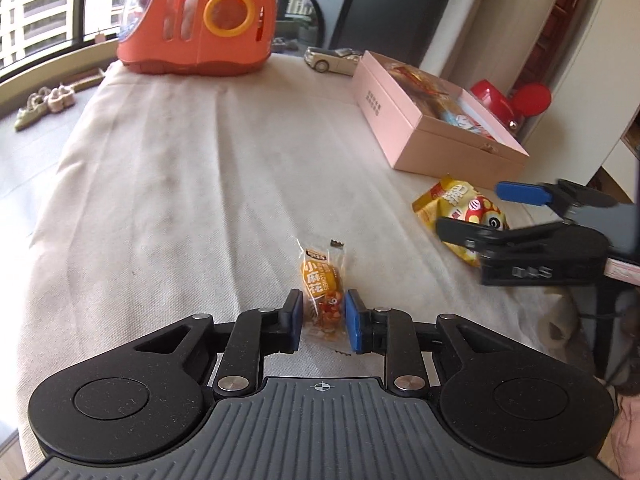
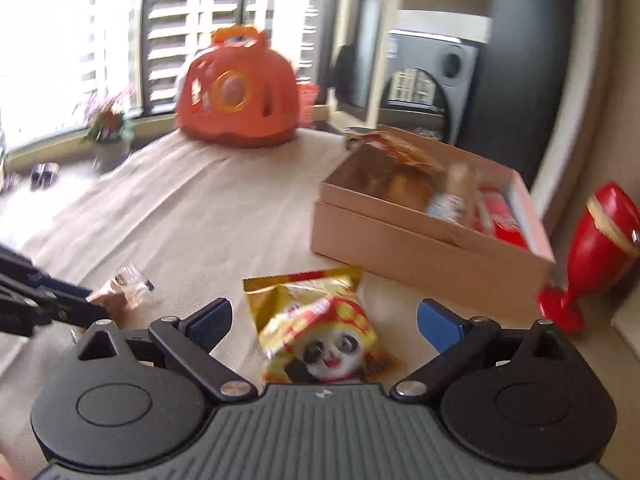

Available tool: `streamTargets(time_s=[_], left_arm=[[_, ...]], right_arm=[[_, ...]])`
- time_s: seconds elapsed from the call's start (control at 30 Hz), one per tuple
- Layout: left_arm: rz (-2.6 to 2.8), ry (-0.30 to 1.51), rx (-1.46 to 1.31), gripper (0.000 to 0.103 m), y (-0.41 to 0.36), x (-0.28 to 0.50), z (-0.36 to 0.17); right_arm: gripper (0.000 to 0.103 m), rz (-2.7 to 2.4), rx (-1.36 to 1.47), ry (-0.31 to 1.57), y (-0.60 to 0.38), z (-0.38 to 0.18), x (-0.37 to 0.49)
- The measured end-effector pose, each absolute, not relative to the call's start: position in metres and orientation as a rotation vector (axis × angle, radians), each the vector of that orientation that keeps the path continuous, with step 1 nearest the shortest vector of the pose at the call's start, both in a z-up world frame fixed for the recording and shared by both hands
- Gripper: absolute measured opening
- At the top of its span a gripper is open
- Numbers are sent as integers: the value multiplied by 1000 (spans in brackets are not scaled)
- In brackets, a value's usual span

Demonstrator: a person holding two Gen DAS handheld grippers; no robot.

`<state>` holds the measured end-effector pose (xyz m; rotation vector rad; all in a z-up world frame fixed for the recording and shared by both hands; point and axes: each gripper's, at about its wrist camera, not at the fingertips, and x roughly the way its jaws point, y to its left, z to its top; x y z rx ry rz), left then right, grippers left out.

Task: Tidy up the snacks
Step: 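Grasp the orange candy packet with the left gripper while the right grasps the yellow panda packet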

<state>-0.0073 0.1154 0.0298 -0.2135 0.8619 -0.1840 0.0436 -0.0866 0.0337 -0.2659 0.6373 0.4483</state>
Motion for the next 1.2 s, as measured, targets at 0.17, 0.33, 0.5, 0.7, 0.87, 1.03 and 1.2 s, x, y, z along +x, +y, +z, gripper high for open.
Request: streamTargets(time_s=[0.17, 0.33, 0.5, 0.7, 0.87, 1.03, 1.2], left_arm=[[-195, 863, -200, 28, 109, -4, 28], [-210, 860, -183, 28, 103, 3, 26], [-218, 855, -184, 28, 99, 8, 25], [-270, 869, -170, 28, 88, 5, 25], [-348, 880, -121, 28, 66, -3, 26], [-379, 883, -72, 28, 46, -4, 24], [-366, 890, -54, 28, 41, -3, 23]], right_arm=[[87, 421, -247, 706, -77, 21, 64], [70, 369, -145, 714, -104, 20, 47], [70, 317, -95, 745, -137, 18, 24], [70, 328, -103, 749, -153, 22, -1], [70, 349, -137, 731, -152, 31, -14], [82, 358, -144, 729, -152, 36, -20], [90, 321, -50, 752, -159, 37, -6]])
